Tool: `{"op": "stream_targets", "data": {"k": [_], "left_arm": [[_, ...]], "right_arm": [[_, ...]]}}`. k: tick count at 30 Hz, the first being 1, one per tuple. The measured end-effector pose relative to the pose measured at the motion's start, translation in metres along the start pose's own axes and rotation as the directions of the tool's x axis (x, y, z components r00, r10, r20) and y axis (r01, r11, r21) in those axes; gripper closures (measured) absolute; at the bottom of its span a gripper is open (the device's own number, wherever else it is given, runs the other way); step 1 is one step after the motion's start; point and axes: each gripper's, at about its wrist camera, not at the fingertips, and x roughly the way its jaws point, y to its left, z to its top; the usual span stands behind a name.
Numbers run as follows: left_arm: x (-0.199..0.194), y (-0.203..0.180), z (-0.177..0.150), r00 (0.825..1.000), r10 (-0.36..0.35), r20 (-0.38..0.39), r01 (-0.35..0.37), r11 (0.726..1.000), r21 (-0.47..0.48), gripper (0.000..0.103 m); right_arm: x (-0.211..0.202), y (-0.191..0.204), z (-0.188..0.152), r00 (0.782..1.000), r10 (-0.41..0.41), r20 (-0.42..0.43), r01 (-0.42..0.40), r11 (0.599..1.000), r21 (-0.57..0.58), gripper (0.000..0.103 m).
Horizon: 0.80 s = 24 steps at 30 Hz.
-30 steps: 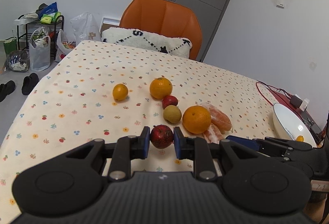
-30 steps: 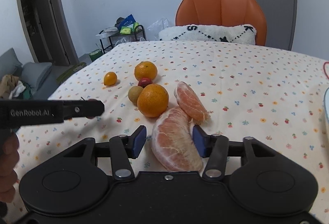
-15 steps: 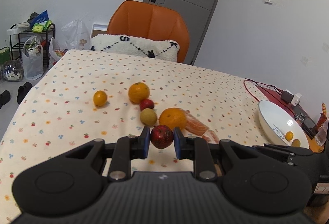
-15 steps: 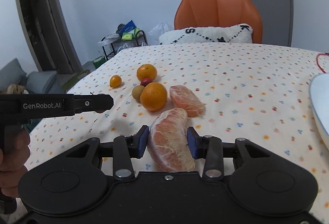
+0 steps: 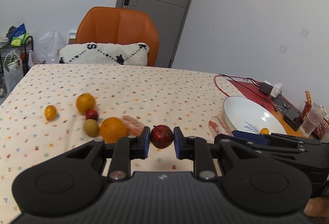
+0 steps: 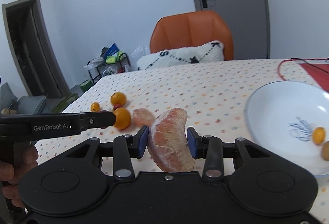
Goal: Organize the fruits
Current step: 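Carry the plum and pomelo segment to the white bowl and release both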
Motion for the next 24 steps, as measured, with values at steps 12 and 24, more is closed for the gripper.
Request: {"op": "stream_targets", "data": {"k": [12, 24], "left_arm": [[0.026, -0.062, 0.014, 0.998, -0.063, -0.012, 0.064, 0.996, 0.065, 0.081], [0.058, -0.112, 0.02, 0.993, -0.102, -0.05, 0.107, 0.988, 0.112, 0.081]], "right_arm": [[-0.03, -0.053, 0.007, 0.996, -0.074, 0.052, 0.071, 0.996, 0.06, 0.065], [-0.047, -0.109, 0.007, 0.989, -0.134, 0.069, 0.124, 0.984, 0.131, 0.065]]}}
